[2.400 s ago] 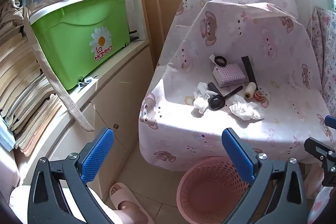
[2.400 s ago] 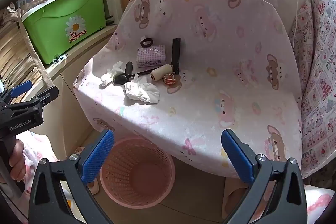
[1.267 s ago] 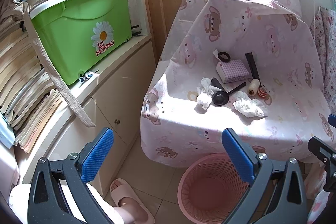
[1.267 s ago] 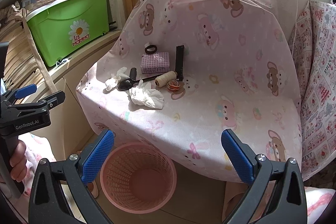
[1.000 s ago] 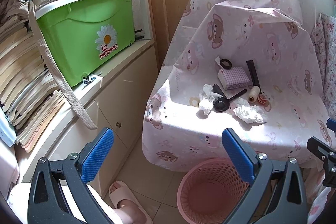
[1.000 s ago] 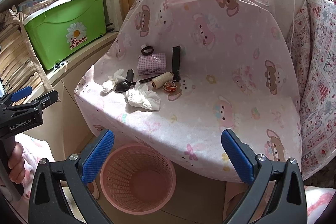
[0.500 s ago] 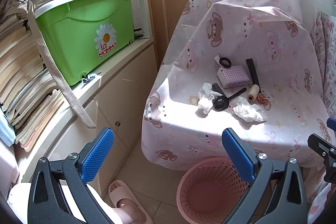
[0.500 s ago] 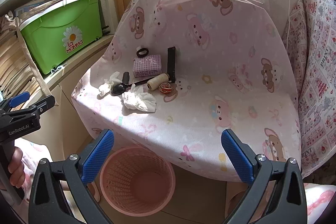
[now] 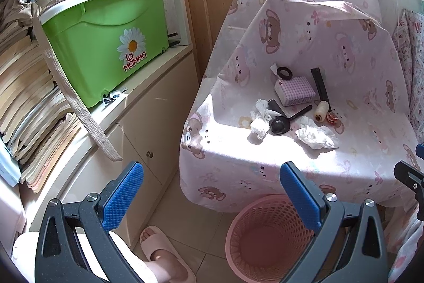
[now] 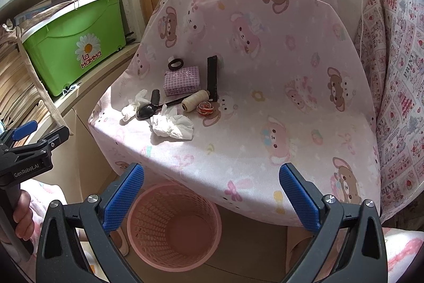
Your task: Collect trash
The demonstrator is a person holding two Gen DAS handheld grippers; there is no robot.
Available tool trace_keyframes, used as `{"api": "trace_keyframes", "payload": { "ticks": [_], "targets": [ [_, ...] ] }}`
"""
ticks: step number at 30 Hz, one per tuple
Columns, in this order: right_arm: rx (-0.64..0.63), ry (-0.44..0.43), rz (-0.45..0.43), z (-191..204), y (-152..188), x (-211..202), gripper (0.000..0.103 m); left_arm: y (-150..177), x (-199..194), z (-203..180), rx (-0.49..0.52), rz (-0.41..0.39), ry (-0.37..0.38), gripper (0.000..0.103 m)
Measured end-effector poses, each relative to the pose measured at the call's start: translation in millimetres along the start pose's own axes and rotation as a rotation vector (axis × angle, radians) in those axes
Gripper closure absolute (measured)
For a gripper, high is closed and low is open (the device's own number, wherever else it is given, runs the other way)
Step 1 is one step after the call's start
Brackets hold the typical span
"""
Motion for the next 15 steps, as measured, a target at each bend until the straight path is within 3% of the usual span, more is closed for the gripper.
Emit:
{"api": "trace_keyframes", "payload": {
  "ticks": [11,15],
  "targets": [
    [-0.002,0.017,-0.004,-0.5,1.2,5.1,0.0,3.0,5.1,-1.9,-0.016,0.007,0.012,0.001],
    [0.0,0.041,0.04,-2.1,-0.3,22.0,0.0,4.9,14.7,-4.4,-0.021,0.03,-0.001,0.001]
  ]
}}
Point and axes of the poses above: each gripper's, at about its wrist camera, not at the fingertips, and x roughly the way its jaws point, z to its left, y to its underside, the point moved 1 cm from there along x, roughly the way its jaws point, and after that the axes turned 10 degrees about -z, right-handed, at the moved point
